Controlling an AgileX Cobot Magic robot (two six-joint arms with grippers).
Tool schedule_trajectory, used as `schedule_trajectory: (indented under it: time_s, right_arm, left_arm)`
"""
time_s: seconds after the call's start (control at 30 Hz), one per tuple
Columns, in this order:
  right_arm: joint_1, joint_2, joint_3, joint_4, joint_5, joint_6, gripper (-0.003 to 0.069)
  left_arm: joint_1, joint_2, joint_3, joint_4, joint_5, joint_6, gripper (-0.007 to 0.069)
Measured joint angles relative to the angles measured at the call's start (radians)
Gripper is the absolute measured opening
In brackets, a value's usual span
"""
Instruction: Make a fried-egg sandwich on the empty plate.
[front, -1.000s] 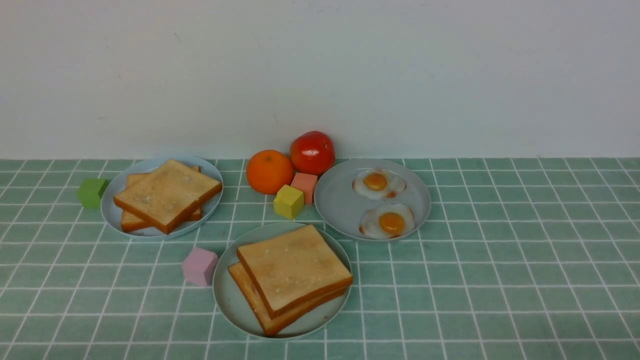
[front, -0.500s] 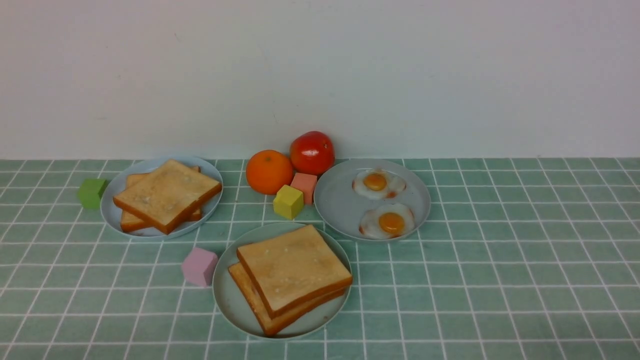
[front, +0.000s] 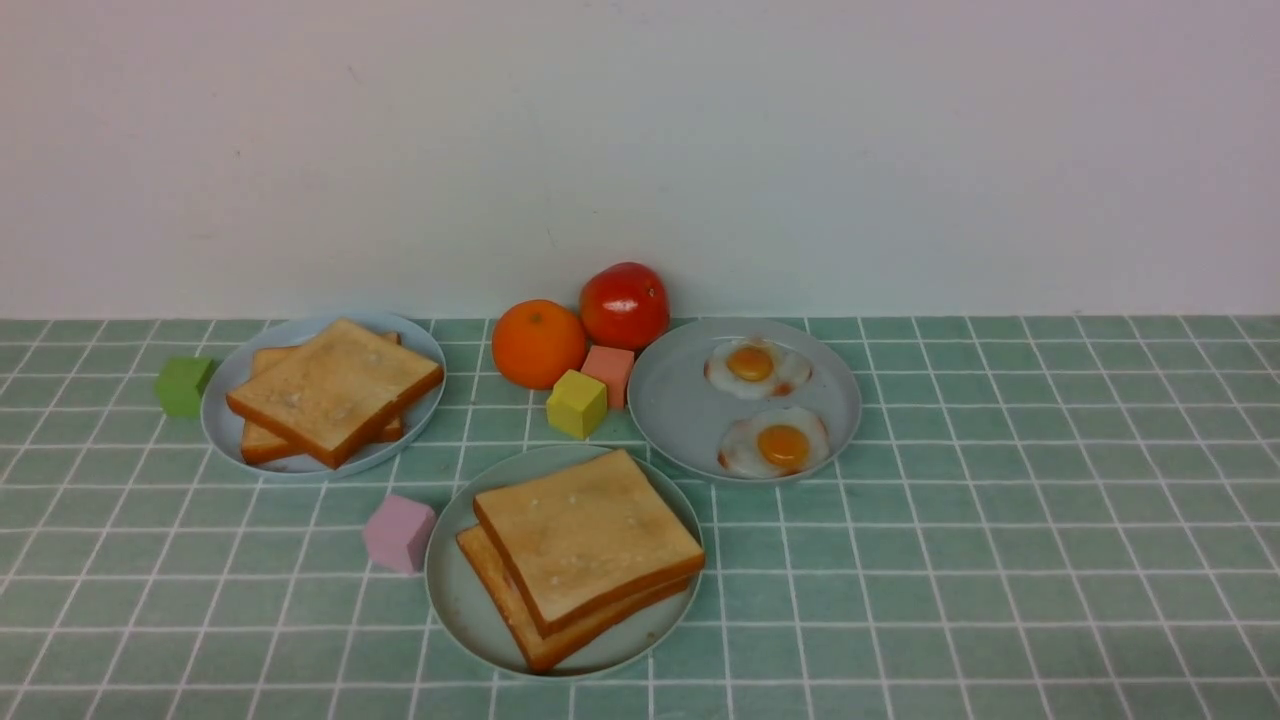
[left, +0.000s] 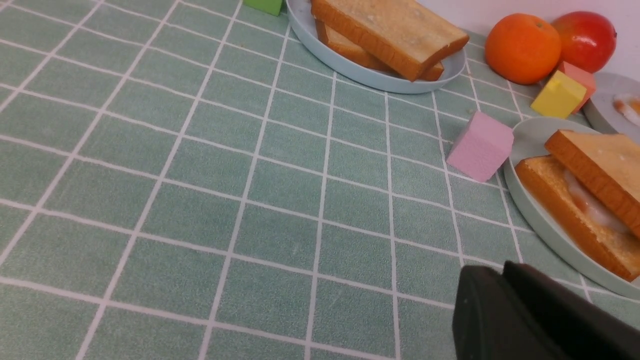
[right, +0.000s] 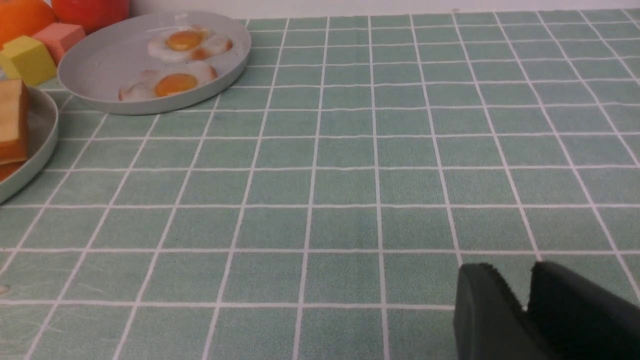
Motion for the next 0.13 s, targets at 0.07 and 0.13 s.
schedule_trajectory:
  time_s: [0.07, 0.13]
  right_arm:
    - [0.000, 0.000, 0.000, 0.000, 0.000, 0.000, 0.0165]
    - [0.000, 0.000, 0.000, 0.000, 0.000, -0.001, 0.0167]
  left_arm:
    - [0.000, 0.000, 0.000, 0.000, 0.000, 0.000, 0.0056]
    - [0.000, 0.000, 0.000, 0.000, 0.000, 0.000, 0.0056]
